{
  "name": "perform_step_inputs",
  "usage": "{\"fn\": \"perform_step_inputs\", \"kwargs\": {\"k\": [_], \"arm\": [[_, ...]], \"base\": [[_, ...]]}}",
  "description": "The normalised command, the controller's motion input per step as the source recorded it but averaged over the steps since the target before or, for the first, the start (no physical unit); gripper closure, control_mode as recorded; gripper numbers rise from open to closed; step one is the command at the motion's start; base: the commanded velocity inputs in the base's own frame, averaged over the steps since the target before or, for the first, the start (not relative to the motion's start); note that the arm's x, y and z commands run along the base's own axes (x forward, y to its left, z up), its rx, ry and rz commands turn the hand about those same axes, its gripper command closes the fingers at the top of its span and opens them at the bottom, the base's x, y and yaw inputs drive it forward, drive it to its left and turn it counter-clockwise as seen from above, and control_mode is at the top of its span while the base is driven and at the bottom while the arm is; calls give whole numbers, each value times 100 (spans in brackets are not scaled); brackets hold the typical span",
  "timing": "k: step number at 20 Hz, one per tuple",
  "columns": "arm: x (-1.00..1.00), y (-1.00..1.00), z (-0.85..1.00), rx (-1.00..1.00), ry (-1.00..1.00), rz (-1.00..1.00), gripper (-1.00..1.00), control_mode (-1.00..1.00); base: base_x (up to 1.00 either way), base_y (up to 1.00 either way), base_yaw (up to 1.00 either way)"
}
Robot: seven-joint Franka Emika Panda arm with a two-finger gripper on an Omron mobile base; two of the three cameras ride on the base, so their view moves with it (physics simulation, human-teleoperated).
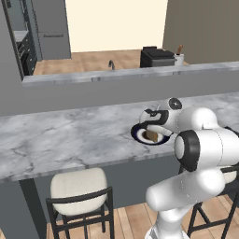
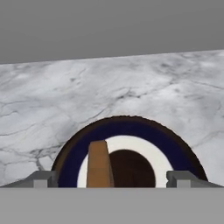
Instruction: Start the toaster. Once the lever pops up, take the bread to the plate on the dining counter.
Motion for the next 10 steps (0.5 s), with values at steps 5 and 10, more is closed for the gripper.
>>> {"fn": "perform_step_inputs", "kwargs": {"k": [5, 10], "arm": [[0, -1, 23, 0, 0, 0, -100, -100], [0, 0, 28, 0, 0, 0, -100, -100]], "base": [[0, 0, 0], [0, 0, 0]]}}
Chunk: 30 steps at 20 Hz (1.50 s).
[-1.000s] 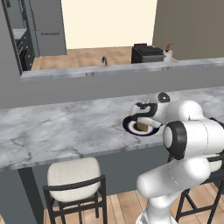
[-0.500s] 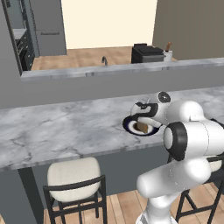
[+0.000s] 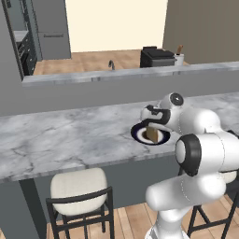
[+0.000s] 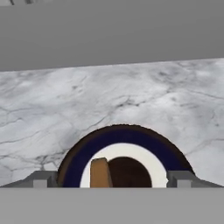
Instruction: Start the toaster. Once the lever pops up, take the bread to the plate on the dining counter.
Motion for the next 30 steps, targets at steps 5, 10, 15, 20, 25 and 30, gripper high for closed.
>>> {"fn": "perform_step_inputs", "kwargs": {"k": [5, 10, 15, 20, 25, 30], "arm": [[0, 0, 61, 0, 0, 0, -100, -100], [-25, 0, 80, 0, 5, 0, -100, -100], [-68, 0, 59, 0, 11, -1, -100, -100], [-93, 0, 27, 0, 12, -7, -100, -100], [-93, 2, 26, 0, 8, -6, -100, -100], [-85, 14, 22, 0, 3, -2, -100, -100]], "base": [[0, 0, 0], [0, 0, 0], [0, 0, 0], [0, 0, 0], [0, 0, 0], [0, 0, 0]]}}
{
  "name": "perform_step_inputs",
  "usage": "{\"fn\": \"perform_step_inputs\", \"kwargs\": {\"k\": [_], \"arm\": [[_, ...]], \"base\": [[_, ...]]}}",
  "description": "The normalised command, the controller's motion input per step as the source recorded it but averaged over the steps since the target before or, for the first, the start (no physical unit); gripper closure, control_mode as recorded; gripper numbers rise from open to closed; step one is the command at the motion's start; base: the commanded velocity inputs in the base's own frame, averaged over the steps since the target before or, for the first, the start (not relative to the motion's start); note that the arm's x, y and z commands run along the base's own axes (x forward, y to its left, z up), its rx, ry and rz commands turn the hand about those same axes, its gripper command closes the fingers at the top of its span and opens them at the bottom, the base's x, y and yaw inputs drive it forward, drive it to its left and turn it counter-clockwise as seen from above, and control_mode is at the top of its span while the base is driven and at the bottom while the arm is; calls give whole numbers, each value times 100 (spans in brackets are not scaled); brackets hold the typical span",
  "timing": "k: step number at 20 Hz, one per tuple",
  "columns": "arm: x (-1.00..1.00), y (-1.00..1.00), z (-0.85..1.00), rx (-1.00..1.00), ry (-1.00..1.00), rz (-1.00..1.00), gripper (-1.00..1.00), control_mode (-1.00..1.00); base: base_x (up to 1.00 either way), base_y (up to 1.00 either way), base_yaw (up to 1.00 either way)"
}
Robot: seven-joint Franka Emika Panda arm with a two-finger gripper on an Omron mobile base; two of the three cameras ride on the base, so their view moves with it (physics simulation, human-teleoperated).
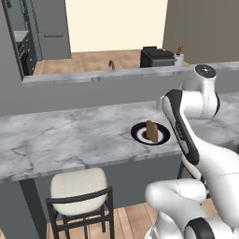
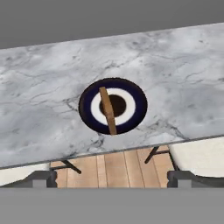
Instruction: Start the toaster. Once the lever pops up, take the bread to the plate on the dining counter.
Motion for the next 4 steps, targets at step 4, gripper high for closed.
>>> {"fn": "perform_step_inputs", "kwargs": {"k": [4], "arm": [[-91, 18, 23, 0, 0, 0, -100, -100]], "base": [[0, 0, 0]]}}
